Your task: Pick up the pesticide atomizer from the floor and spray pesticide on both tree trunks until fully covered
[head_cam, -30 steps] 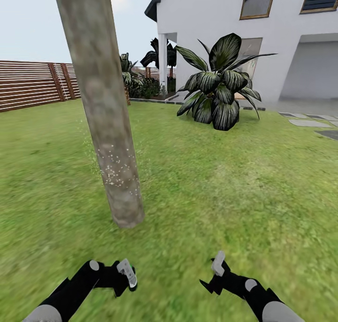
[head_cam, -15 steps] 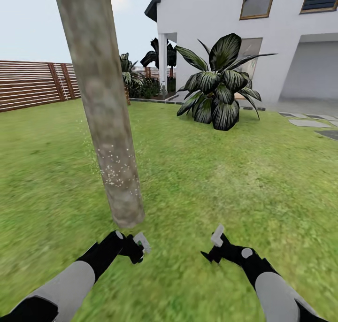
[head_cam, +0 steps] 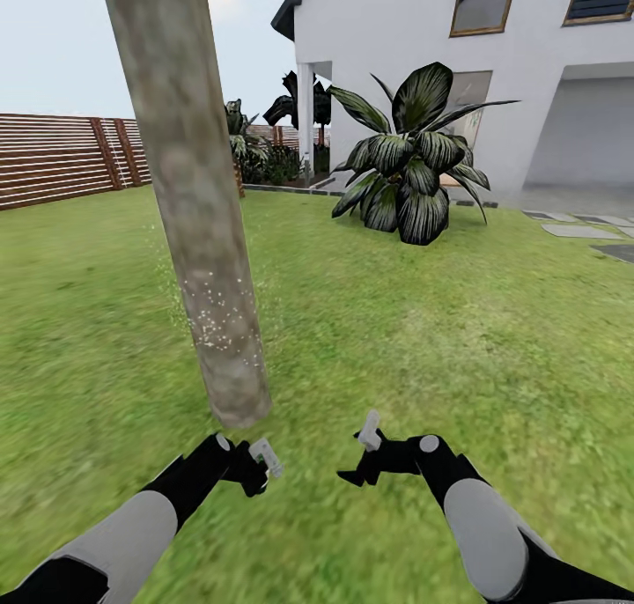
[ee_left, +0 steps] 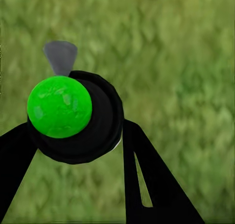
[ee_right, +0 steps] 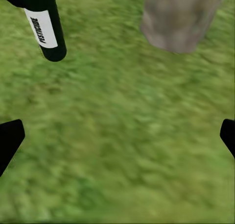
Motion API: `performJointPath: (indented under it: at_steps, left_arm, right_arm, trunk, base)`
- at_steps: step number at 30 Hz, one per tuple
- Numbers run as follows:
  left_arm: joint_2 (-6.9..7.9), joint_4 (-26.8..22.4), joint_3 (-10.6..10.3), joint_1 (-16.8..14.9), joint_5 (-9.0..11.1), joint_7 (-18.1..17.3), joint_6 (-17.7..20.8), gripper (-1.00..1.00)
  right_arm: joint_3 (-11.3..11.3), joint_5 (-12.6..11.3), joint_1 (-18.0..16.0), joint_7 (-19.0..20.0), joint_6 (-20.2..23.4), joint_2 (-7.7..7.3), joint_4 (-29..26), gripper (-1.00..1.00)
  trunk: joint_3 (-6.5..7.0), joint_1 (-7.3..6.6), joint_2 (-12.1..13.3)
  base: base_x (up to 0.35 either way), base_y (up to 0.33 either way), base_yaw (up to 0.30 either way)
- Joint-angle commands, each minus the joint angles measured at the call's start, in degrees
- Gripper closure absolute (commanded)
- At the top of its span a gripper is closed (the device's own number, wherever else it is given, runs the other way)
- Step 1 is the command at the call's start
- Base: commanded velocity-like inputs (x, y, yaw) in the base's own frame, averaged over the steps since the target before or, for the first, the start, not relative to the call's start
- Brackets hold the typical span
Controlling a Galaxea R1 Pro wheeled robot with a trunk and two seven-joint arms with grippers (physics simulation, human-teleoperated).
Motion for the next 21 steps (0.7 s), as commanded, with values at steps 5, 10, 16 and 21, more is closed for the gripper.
performJointPath:
  at_steps: [5, 10, 16, 21]
  left_arm:
    - [-0.16, 0.1, -1.1, 0.1, -1.0, -0.1, -2.0, 1.0]
    - [-0.19, 0.1, -4.5, 0.2, -1.0, -0.1, -2.5, 1.0]
    - [-0.17, 0.1, -7.9, 0.5, -1.0, -0.1, -2.6, 1.0]
    - [-0.31, 0.1, -9.0, 0.5, -1.1, -0.1, -2.5, 1.0]
  right_arm:
    - [0.0, 0.0, 0.0, 0.8, 0.0, 0.03, 0.0, -1.0]
    - [0.1, 0.0, -0.1, 0.9, 0.0, 0.05, 0.0, -1.0]
    - [0.1, 0.0, -0.2, 3.9, 0.0, 0.09, 0.0, -1.0]
    - [0.1, 0.1, -0.3, 9.5, -0.1, 0.09, -0.3, 1.0]
  trunk:
    - [0.0, 0.0, 0.0]
    - [0.0, 0.0, 0.0]
    - [0.0, 0.0, 0.0]
    - [0.0, 0.0, 0.0]
  base:
    - [0.0, 0.0, 0.0]
    - [0.0, 0.0, 0.0]
    - [0.0, 0.0, 0.0]
    - [0.0, 0.0, 0.0]
